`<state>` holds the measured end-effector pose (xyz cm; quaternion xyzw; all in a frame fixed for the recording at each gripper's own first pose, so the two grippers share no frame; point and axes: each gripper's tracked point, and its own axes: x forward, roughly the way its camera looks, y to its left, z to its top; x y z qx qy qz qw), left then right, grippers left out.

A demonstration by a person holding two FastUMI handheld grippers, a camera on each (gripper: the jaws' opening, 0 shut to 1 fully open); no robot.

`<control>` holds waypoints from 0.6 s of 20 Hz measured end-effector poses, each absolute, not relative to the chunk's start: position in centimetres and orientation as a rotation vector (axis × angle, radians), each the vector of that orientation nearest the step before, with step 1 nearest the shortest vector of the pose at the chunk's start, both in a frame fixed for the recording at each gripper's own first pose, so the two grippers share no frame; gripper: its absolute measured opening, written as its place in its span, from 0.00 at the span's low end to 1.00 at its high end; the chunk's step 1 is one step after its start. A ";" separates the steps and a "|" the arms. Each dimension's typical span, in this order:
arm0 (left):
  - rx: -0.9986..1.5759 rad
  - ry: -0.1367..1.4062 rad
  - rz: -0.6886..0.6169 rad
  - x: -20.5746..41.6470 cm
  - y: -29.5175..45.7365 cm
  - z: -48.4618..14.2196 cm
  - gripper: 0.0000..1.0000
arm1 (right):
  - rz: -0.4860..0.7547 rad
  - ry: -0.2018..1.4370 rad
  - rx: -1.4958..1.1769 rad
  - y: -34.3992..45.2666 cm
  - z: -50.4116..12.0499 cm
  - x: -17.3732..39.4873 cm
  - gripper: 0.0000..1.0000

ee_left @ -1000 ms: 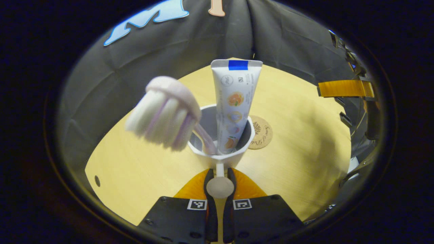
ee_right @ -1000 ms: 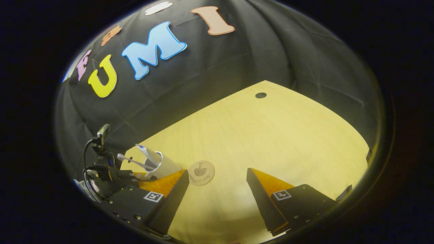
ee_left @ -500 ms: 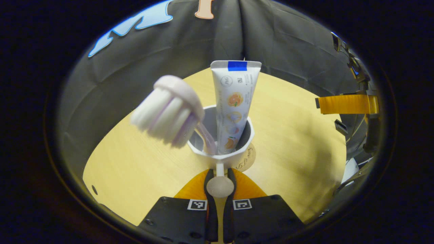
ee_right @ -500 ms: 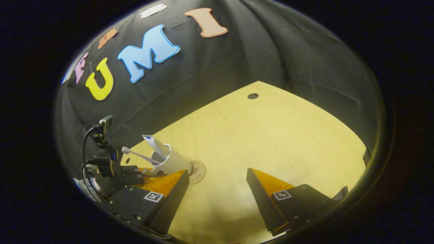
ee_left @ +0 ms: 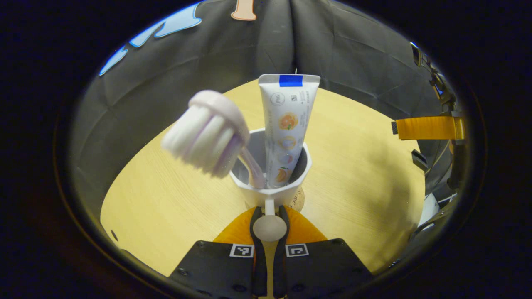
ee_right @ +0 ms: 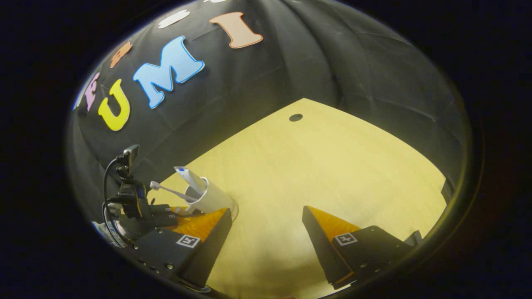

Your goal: Put the toothbrush and toothpaste on the desktop into the cup, then pick up the cup and place it on the coaster on the desktop.

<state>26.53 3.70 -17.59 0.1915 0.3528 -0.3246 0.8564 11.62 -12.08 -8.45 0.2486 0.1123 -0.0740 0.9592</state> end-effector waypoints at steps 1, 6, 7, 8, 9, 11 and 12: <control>0.394 0.738 -0.678 26.4 3.4 -17.6 0.19 | -0.148 0.231 0.504 -12.2 -8.5 11.6 1.00; 0.391 0.751 -0.666 25.9 3.2 -17.5 0.35 | -0.122 0.245 0.498 -11.6 -8.6 12.0 1.00; 0.390 0.746 -0.666 25.8 2.9 -17.5 0.36 | -0.114 0.248 0.497 -11.4 -8.6 12.0 1.00; 0.386 0.738 -0.661 25.6 3.0 -17.0 0.39 | -0.105 0.248 0.496 -11.2 -8.6 12.2 1.00; 0.375 0.729 -0.660 25.1 2.8 -16.9 0.51 | -0.097 0.249 0.495 -11.0 -8.5 12.2 1.00; 0.359 0.709 -0.629 24.7 3.3 -16.1 0.74 | -0.080 0.252 0.488 -10.6 -8.4 12.2 1.00; 0.353 0.693 -0.610 24.6 3.8 -15.6 0.87 | -0.073 0.254 0.482 -10.4 -8.3 12.1 1.00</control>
